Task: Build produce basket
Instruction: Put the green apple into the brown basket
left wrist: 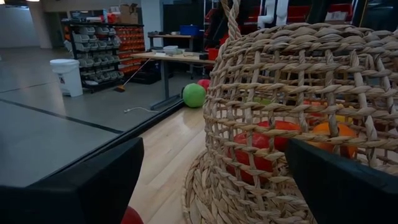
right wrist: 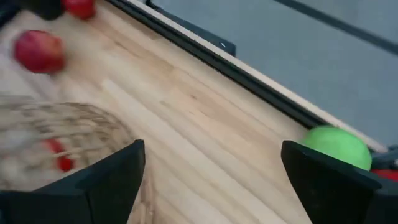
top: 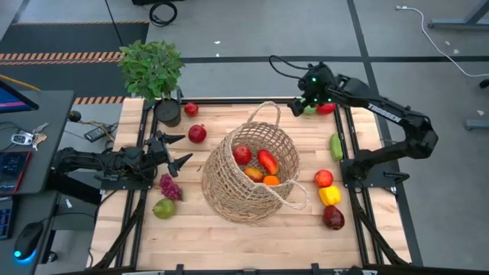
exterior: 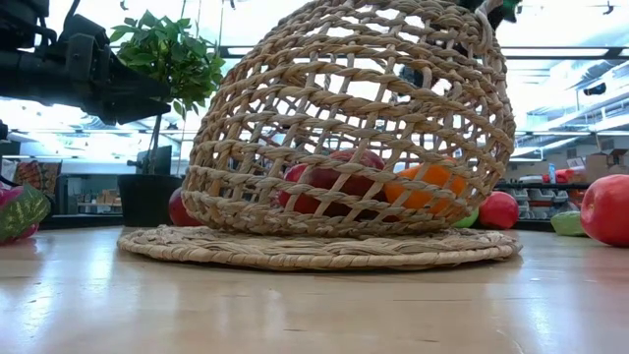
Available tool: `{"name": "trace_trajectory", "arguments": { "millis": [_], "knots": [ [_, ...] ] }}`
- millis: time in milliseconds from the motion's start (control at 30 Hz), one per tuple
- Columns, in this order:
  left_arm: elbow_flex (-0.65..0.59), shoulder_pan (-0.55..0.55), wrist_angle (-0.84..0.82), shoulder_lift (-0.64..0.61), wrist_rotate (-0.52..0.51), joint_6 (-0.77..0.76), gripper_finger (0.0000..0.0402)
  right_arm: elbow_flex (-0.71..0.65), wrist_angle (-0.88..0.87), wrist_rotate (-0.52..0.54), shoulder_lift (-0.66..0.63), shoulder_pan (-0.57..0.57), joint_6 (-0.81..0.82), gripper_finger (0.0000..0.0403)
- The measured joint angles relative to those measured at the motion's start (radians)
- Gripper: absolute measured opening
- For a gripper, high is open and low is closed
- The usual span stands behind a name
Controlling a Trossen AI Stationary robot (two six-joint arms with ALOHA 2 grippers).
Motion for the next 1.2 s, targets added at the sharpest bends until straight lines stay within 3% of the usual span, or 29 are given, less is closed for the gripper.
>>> {"name": "trace_trajectory", "arguments": {
  "millis": [267, 400, 567, 1200],
  "knots": [
    [0.000, 0.000, 0.000, 0.000, 0.000, 0.000, 0.0398, -0.013, 0.043, -0.032, 0.089, -0.092, 0.185, 0.0396],
    [0.000, 0.000, 0.000, 0.000, 0.000, 0.000, 0.0398, 0.015, -0.014, -0.070, 0.142, -0.088, 0.268, 0.0396],
    [0.000, 0.000, 0.000, 0.000, 0.000, 0.000, 0.0398, 0.057, -0.079, -0.028, 0.214, -0.077, 0.303, 0.0396],
    [0.000, 0.000, 0.000, 0.000, 0.000, 0.000, 0.0398, 0.148, -0.009, 0.073, 0.473, -0.323, -0.057, 0.0396]
  ]
}}
